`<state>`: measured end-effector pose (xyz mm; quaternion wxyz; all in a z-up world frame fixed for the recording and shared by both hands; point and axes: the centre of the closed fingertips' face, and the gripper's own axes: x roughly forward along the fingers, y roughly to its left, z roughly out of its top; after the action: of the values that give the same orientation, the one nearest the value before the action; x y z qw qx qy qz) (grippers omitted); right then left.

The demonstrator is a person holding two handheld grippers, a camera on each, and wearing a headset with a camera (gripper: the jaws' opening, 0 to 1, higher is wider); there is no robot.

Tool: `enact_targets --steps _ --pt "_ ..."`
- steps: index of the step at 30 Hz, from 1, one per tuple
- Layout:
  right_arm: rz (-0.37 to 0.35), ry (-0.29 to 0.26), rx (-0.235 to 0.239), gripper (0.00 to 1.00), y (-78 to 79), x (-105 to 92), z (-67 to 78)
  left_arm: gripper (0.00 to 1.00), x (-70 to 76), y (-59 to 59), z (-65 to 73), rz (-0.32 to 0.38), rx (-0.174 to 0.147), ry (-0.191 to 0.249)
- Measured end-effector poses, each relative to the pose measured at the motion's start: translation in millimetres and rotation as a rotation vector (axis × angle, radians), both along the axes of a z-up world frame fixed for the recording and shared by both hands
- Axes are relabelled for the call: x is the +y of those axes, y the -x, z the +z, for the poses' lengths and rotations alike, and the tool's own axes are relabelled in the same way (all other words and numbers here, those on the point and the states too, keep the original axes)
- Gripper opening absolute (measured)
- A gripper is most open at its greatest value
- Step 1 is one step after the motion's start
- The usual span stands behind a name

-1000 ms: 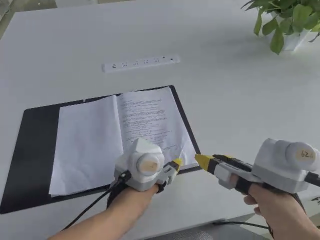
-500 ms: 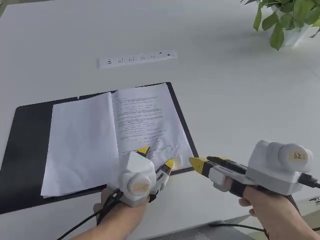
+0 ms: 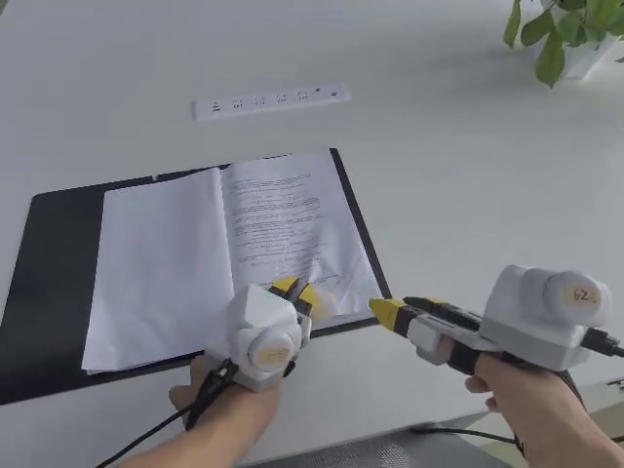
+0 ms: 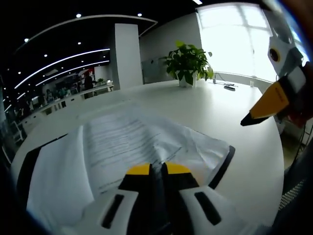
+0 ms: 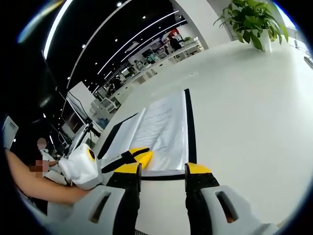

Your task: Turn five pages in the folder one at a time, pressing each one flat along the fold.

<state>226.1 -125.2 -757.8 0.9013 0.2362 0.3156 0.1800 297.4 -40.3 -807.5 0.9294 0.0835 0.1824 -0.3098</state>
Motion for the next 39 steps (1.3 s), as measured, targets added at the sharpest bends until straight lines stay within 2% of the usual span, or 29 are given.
enact_targets --steps 2,5,11,13,20,21,23,25,28,33,39 --pt "0.002 0.002 0.003 0.34 -0.4 0.3 -1.2 0.06 -1.1 0.3 -0.2 -0.004 -0.004 -0.016" --pt "0.002 0.0 -0.001 0.34 -1.1 1.5 -0.7 0.05 -0.7 0.5 -0.3 0.014 0.008 -0.006" --pt "0.02 0.004 -0.037 0.33 -7.7 5.7 1.1 0.01 0.7 -1.2 -1.1 0.06 0.074 0.073" --pt "0.061 0.025 -0.053 0.3 -12.6 10.7 -2.9 0.01 0.4 -1.0 -1.0 0.053 0.064 0.059" --pt "0.096 0.024 -0.006 0.29 -24.3 17.7 -22.7 0.01 -0.1 -1.0 -1.8 0.054 0.065 0.057" --pt "0.102 0.027 0.012 0.3 -24.5 17.0 -27.4 0.02 -0.2 -1.0 -1.8 0.054 0.066 0.059" --pt "0.102 0.01 0.013 0.3 -25.5 17.5 -27.9 0.02 -0.4 -0.8 -1.7 0.054 0.064 0.057" --pt "0.1 0.01 0.033 0.3 -25.7 16.0 -32.8 0.02 -0.4 -0.5 -1.7 0.054 0.065 0.059" --pt "0.098 -0.011 0.04 0.28 -25.1 17.3 -31.5 0.02 -0.2 -0.7 -1.4 0.055 0.064 0.061" --pt "0.108 -0.02 0.057 0.19 -23.9 18.6 -35.8 0.02 -0.3 -0.7 -1.0 0.056 0.062 0.063" --pt "0.067 -0.02 0.055 0.07 -26.6 12.3 -36.0 0.02 0.0 -1.2 -1.1 0.056 0.062 0.063"
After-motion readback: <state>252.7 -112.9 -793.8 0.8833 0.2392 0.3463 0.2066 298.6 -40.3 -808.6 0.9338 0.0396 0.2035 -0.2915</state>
